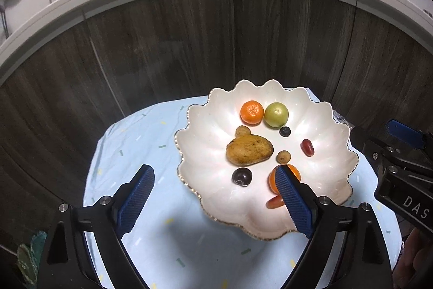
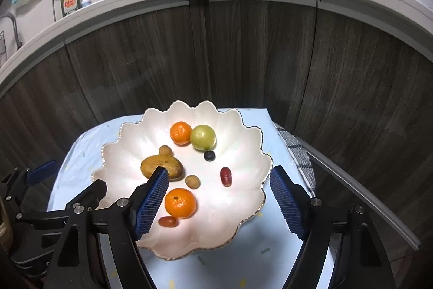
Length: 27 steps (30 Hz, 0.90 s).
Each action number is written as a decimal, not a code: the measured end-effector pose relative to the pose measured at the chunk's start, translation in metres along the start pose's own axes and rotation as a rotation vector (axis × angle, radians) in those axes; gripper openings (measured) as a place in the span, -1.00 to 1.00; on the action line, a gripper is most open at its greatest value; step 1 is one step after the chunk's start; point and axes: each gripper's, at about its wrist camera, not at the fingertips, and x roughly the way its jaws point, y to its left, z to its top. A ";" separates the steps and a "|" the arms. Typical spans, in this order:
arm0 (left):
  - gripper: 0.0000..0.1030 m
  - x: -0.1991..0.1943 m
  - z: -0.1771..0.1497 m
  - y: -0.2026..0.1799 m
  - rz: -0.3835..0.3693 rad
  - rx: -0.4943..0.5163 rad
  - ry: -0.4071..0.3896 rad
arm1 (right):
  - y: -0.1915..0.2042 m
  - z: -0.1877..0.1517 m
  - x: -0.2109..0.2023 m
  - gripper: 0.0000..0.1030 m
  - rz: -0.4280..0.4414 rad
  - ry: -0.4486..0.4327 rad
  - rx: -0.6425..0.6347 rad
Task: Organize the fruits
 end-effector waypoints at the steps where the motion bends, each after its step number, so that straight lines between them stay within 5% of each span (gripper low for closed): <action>1: 0.77 -0.004 0.000 0.001 0.004 -0.002 -0.003 | 0.000 0.000 -0.003 0.51 0.001 -0.002 0.001; 27: 0.78 -0.095 -0.044 0.018 0.039 -0.027 -0.061 | 0.011 -0.031 -0.088 0.51 0.001 -0.022 -0.016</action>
